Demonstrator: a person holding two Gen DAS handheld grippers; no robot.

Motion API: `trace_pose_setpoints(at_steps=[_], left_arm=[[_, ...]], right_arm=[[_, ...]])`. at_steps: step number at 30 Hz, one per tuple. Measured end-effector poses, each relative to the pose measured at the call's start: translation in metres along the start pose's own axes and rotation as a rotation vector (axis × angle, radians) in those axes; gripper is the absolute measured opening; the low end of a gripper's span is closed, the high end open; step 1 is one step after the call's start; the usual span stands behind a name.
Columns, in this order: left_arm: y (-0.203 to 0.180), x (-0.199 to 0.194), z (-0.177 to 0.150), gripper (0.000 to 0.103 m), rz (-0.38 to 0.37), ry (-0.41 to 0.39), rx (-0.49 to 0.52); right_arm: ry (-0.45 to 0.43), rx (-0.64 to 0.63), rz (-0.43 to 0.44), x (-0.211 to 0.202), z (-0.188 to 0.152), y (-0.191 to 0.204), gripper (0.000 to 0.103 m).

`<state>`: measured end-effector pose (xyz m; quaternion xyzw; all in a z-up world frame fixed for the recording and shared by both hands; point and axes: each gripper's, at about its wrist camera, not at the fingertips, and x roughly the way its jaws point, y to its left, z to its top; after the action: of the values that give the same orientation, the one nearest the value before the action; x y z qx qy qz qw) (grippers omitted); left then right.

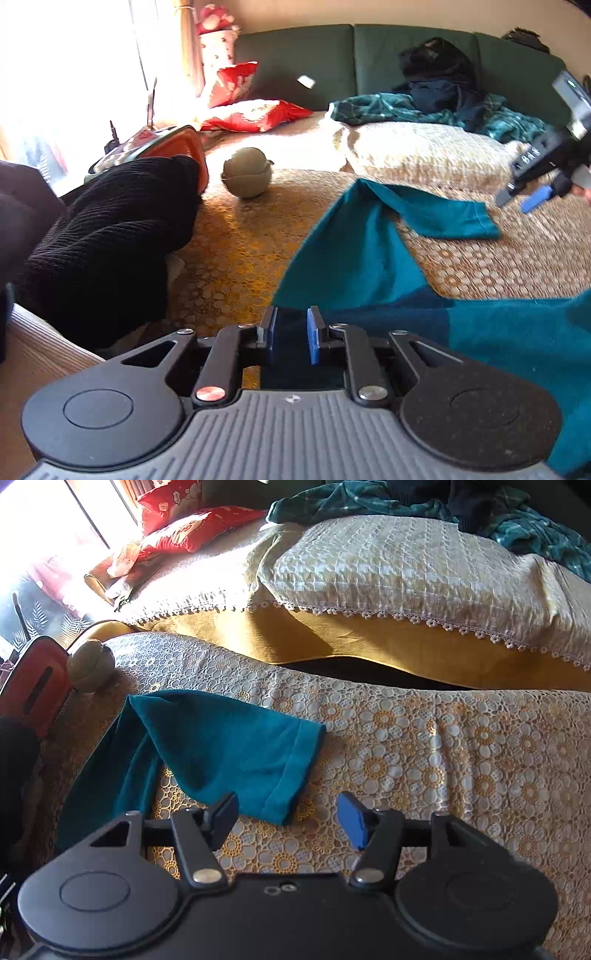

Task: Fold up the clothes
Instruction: 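Lower the sweater onto the table and open both grippers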

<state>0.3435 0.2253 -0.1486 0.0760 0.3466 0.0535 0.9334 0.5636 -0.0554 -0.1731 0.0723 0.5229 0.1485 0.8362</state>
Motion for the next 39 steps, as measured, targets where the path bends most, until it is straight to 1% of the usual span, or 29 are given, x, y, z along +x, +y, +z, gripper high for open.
trace_pose_setpoints(at_steps=[3, 6, 7, 8, 11, 13, 16, 22, 24, 27, 30, 33, 35, 37, 38, 39], left_arm=[[-0.028, 0.009, -0.005, 0.015, -0.039, -0.004, 0.079], [-0.046, 0.015, -0.004, 0.015, -0.114, 0.004, 0.088], [-0.051, 0.015, -0.003, 0.015, -0.134, -0.005, 0.088], [-0.054, 0.016, -0.002, 0.015, -0.14, -0.011, 0.091], [-0.058, 0.017, 0.0, 0.015, -0.152, -0.023, 0.085], [-0.059, 0.019, 0.001, 0.015, -0.159, -0.027, 0.075], [-0.058, 0.021, 0.002, 0.015, -0.164, -0.028, 0.069], [-0.057, 0.027, -0.001, 0.015, -0.151, -0.028, 0.07], [-0.055, 0.03, -0.002, 0.015, -0.153, -0.024, 0.062], [-0.051, 0.034, -0.005, 0.015, -0.153, -0.02, 0.055], [-0.048, 0.039, -0.009, 0.015, -0.147, -0.013, 0.048], [-0.044, 0.046, -0.014, 0.015, -0.144, 0.004, 0.038], [-0.042, 0.053, -0.018, 0.015, -0.152, 0.029, 0.029], [-0.04, 0.056, -0.021, 0.015, -0.152, 0.036, 0.023], [-0.039, 0.058, -0.023, 0.015, -0.151, 0.038, 0.02], [-0.038, 0.058, -0.023, 0.015, -0.151, 0.037, 0.015]], right_arm=[[0.033, -0.005, 0.01, 0.021, 0.003, 0.011, 0.103], [0.049, -0.035, -0.002, 0.032, 0.003, 0.022, 0.103], [0.053, -0.046, -0.005, 0.035, 0.003, 0.025, 0.103], [0.061, -0.056, -0.008, 0.037, 0.003, 0.027, 0.103], [0.082, -0.061, -0.066, 0.043, 0.004, 0.029, 0.103], [0.095, -0.063, -0.088, 0.045, 0.002, 0.028, 0.103], [0.096, -0.055, -0.07, 0.044, 0.001, 0.027, 0.103], [0.074, -0.116, -0.098, 0.049, 0.003, 0.039, 0.103], [0.043, -0.167, -0.11, 0.046, 0.009, 0.046, 0.103], [-0.028, -0.24, -0.161, 0.042, 0.028, 0.057, 0.103], [-0.103, -0.33, -0.228, 0.041, 0.052, 0.072, 0.103], [-0.197, -0.412, -0.291, 0.039, 0.075, 0.09, 0.103], [-0.248, -0.411, -0.297, 0.038, 0.091, 0.095, 0.103], [-0.283, -0.435, -0.329, 0.043, 0.103, 0.099, 0.103], [-0.297, -0.448, -0.339, 0.046, 0.107, 0.099, 0.103], [-0.289, -0.449, -0.339, 0.052, 0.109, 0.098, 0.103]])
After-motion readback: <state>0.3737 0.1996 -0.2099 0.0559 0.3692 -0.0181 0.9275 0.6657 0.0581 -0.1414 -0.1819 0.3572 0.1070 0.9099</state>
